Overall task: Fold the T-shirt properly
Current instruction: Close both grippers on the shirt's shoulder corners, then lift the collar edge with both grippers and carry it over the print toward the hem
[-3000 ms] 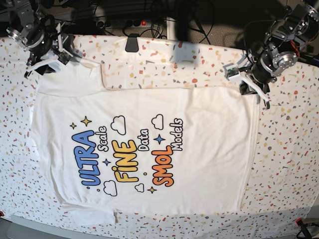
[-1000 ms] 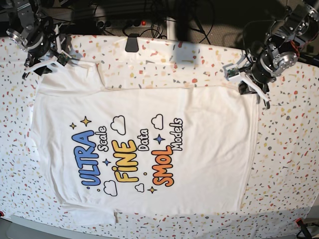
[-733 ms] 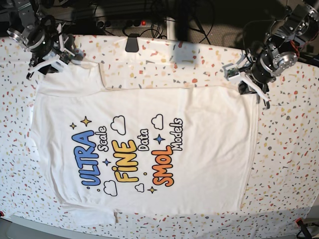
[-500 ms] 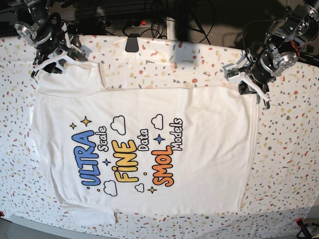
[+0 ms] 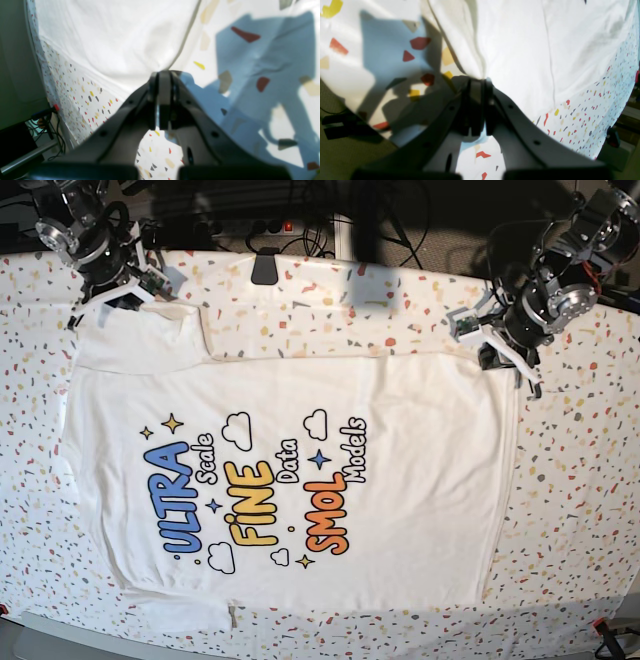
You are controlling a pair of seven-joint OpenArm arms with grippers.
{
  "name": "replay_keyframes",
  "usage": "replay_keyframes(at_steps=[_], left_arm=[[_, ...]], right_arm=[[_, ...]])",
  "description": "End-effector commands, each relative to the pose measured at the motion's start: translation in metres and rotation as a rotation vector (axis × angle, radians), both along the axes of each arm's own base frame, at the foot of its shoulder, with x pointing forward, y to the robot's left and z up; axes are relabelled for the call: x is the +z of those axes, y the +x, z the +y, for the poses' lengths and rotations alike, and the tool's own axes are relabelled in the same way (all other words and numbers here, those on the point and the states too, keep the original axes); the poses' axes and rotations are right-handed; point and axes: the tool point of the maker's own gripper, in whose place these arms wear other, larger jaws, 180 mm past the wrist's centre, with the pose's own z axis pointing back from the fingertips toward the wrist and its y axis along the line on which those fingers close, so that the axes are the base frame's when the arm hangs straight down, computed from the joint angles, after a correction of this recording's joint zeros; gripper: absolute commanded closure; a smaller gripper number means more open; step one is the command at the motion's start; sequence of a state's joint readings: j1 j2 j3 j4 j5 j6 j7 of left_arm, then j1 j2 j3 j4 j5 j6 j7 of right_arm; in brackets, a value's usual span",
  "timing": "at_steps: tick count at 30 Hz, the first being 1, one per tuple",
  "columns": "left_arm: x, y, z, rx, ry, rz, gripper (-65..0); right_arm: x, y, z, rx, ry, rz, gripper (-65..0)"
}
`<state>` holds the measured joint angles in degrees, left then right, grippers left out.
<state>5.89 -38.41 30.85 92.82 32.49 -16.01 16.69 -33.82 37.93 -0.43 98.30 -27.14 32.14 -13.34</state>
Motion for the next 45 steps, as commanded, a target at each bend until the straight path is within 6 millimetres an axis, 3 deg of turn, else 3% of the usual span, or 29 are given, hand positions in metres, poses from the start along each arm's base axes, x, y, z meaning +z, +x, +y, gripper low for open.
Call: replay_keyframes(at_steps=[1, 9, 13, 18, 29, 36, 45], left_arm=[[0.010, 0.007, 0.002, -0.003, -0.004, -0.036, 0.0], [0.010, 0.007, 0.002, -0.003, -0.004, -0.035, 0.0], [0.010, 0.007, 0.002, -0.003, -0.004, -0.036, 0.0], [0.011, 0.008, 0.003, -0.014, 0.021, -0.049, 0.0], [0.011, 0.010, 0.005, -0.025, 0.047, -0.063, 0.0], [0.017, 0.016, 0.009, 0.006, 0.044, -0.104, 0.0], [0.038, 0.032, 0.007, 0.041, 0.025, -0.194, 0.0]], right_arm=[[0.002, 0.000, -0.007, 0.005, -0.028, 0.007, 0.0], [0.001, -0.002, 0.005, -0.052, 0.079, 0.022, 0.0], [0.004, 0.000, -0.008, -0.100, 0.018, 0.011, 0.0], [0.015, 0.013, -0.019, -0.172, -0.025, -0.074, 0.0], [0.056, 0.051, -0.009, -0.207, -0.020, -0.234, 0.0], [0.069, 0.073, -0.011, -0.252, 0.003, -0.280, 0.0], [0.075, 0.083, -0.011, -0.259, 0.014, -0.308, 0.0]])
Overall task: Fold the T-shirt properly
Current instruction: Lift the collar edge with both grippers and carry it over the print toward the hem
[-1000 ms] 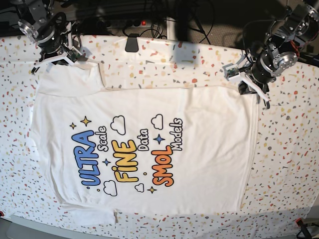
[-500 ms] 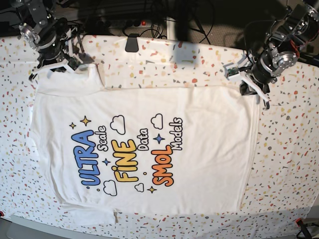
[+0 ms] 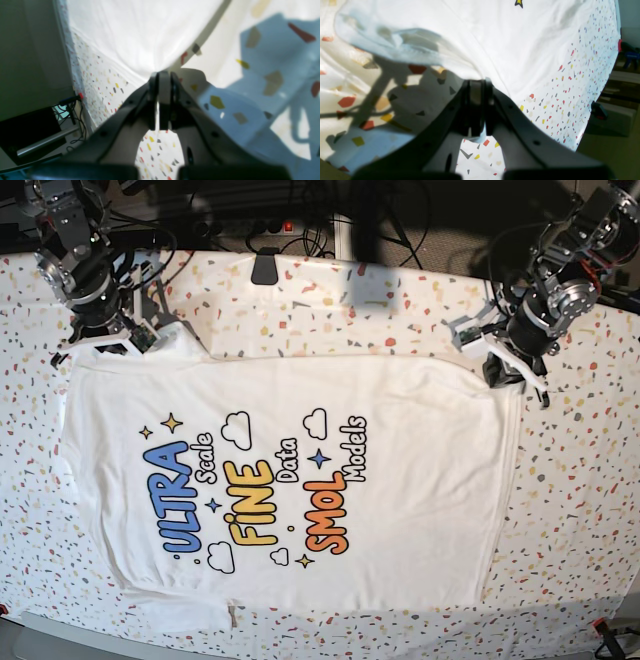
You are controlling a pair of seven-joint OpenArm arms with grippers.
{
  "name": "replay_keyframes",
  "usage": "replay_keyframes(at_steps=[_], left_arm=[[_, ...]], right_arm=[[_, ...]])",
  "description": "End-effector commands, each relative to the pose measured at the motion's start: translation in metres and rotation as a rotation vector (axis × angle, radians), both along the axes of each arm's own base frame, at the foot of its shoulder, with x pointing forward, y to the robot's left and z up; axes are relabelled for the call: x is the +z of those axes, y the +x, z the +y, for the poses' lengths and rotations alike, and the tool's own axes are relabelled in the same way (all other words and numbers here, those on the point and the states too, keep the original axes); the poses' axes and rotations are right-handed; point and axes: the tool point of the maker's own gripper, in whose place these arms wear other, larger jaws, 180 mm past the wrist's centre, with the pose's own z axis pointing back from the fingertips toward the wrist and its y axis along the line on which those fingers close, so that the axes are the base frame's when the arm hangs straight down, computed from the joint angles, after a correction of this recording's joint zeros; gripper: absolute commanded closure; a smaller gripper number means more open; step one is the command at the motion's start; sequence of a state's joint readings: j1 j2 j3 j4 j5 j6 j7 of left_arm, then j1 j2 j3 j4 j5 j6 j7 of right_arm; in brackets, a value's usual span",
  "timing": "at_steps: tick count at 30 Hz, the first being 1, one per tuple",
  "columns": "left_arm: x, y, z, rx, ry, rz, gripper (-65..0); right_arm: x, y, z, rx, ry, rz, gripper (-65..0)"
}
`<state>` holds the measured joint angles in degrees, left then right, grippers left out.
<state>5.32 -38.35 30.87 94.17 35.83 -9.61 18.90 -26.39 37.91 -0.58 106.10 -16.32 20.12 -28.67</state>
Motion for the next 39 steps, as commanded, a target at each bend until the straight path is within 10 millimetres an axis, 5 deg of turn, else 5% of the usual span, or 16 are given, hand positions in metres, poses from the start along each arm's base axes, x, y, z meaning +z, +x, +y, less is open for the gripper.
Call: replay_keyframes(at_steps=[1, 32, 39], left_arm=[[0.018, 0.015, 0.002, -0.003, -0.002, -0.061, 0.0], [0.071, 0.079, -0.032, 0.091, -0.224, -0.158, 0.0], [0.053, 0.081, -0.019, 0.128, -0.210, -0.116, 0.0]], right_arm=[[0.013, 0.010, -0.001, 0.003, -0.003, -0.045, 0.0], [0.065, 0.083, 0.023, -0.042, 0.200, -0.249, 0.0], [0.068, 0.098, 0.011, -0.074, 0.192, -0.270, 0.0]])
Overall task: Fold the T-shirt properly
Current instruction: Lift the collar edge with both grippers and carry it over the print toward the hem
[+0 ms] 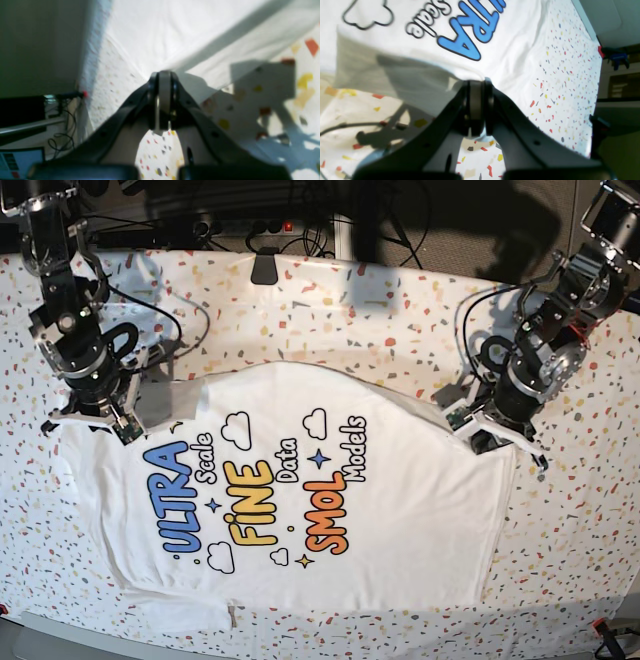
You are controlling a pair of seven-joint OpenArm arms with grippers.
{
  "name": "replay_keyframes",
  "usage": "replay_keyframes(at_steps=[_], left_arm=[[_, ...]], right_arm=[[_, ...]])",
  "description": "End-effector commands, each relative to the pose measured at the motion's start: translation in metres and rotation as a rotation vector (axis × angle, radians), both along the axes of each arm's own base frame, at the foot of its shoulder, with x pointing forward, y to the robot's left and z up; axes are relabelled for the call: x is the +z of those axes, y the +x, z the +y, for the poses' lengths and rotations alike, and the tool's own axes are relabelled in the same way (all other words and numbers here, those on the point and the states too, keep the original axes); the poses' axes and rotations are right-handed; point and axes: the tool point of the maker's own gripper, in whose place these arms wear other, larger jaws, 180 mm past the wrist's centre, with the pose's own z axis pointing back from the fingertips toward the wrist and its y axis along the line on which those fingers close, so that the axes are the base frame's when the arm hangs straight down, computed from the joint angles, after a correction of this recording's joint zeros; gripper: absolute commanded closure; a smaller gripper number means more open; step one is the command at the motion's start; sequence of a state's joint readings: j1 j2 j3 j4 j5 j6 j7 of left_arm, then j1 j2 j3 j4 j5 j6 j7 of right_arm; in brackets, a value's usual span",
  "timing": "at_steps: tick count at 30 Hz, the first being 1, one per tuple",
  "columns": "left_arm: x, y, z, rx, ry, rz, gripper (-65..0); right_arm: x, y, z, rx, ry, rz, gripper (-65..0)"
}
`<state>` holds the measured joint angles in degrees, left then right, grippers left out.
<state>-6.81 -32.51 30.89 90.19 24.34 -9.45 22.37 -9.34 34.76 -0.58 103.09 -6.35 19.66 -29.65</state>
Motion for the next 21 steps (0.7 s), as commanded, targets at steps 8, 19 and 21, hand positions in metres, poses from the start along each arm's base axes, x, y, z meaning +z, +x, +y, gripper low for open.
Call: replay_keyframes(at_steps=[8, 19, 21], left_arm=[[0.000, 0.025, 0.010, 0.016, -0.005, -0.035, 0.0], [0.005, 0.067, 0.008, 0.073, -0.026, -0.054, 0.0], [0.011, 0.072, 0.009, 0.074, -0.026, -0.067, 0.0]], right_arm=[[0.014, 0.033, 0.003, -0.047, 0.097, -0.080, 0.0], [0.006, 0.071, -0.018, -0.149, 0.106, -0.080, 0.0], [0.002, 0.076, -0.024, -0.168, 0.122, -0.069, 0.0]])
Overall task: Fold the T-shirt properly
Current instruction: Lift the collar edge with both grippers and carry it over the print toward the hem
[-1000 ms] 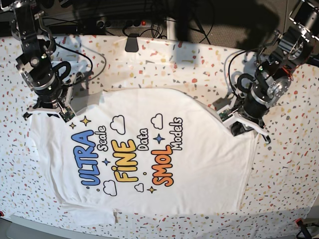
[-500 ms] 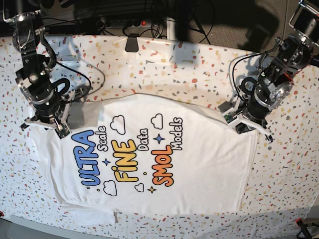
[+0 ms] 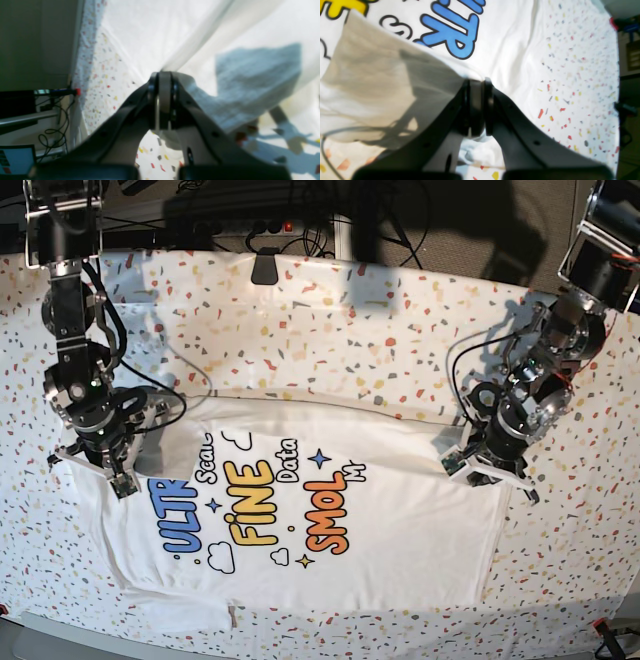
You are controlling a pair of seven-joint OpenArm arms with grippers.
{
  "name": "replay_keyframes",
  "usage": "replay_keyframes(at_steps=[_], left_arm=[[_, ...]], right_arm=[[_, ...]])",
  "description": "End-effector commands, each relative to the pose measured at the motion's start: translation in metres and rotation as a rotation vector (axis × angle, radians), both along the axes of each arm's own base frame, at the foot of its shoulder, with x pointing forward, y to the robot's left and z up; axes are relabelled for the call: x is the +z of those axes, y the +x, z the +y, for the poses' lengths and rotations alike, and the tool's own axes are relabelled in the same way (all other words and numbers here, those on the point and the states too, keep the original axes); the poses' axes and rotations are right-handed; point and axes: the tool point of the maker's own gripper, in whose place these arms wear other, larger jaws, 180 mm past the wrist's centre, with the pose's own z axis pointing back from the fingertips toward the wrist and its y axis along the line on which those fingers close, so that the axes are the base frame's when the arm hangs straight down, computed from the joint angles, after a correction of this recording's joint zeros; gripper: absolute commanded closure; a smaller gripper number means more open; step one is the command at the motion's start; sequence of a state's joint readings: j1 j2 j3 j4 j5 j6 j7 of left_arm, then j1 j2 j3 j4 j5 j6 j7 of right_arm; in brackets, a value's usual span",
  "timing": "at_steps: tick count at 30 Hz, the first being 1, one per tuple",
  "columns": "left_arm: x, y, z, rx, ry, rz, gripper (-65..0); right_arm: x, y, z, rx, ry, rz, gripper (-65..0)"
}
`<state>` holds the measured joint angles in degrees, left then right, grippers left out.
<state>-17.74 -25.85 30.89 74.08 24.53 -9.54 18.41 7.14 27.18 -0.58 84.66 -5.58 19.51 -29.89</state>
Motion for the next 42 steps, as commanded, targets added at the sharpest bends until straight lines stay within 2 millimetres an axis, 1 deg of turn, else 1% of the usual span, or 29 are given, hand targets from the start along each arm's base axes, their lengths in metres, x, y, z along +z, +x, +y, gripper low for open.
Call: replay_keyframes(at_steps=[1, 3, 7, 13, 17, 21, 24, 27, 29, 31, 35, 37, 42], left_arm=[[0.022, 0.015, 0.005, 0.008, 0.003, -0.064, 0.0], [0.026, 0.018, 0.005, 0.008, 0.003, -0.072, 0.0], [0.026, 0.018, 0.005, 0.008, 0.003, -0.074, 0.0], [0.026, 0.018, 0.006, 0.011, 0.006, -0.072, 0.0], [0.025, 0.018, 0.006, 0.012, 0.006, -0.071, 0.0], [0.025, 0.018, 0.006, 0.014, 0.007, -0.070, 0.0], [0.026, 0.019, 0.009, 0.031, 0.011, -0.076, 0.0], [0.034, 0.023, 0.017, 0.081, 0.006, -0.121, 0.0], [0.036, 0.024, 0.018, 0.090, 0.002, -0.135, 0.0], [0.036, 0.024, 0.019, 0.092, 0.004, -0.133, 0.0], [0.032, 0.023, 0.026, 0.128, 0.025, -0.112, 0.0], [0.032, 0.023, 0.026, 0.127, 0.024, -0.113, 0.0], [0.031, 0.023, 0.026, 0.127, 0.024, -0.112, 0.0]], right_arm=[[0.018, 0.012, -0.007, -0.010, -0.008, -0.054, 0.0], [0.014, 0.017, -0.010, -0.025, 0.001, -0.044, 0.0], [0.013, 0.027, -0.008, -0.039, 0.028, -0.048, 0.0], [0.027, 0.043, 0.002, -0.025, 0.050, -0.088, 0.0], [0.031, 0.050, 0.014, 0.009, 0.043, -0.094, 0.0], [0.023, 0.049, 0.033, 0.068, 0.004, -0.067, 0.0], [0.019, 0.049, 0.040, 0.094, -0.042, -0.063, 0.0], [0.023, 0.051, 0.037, 0.070, -0.041, -0.090, 0.0], [0.025, 0.052, 0.034, 0.051, -0.041, -0.102, 0.0], [0.025, 0.052, 0.033, 0.041, -0.041, -0.103, 0.0], [0.027, 0.050, 0.016, -0.056, -0.057, -0.112, 0.0], [0.029, 0.050, 0.011, -0.081, -0.069, -0.121, 0.0], [0.030, 0.049, 0.008, -0.104, -0.070, -0.125, 0.0]])
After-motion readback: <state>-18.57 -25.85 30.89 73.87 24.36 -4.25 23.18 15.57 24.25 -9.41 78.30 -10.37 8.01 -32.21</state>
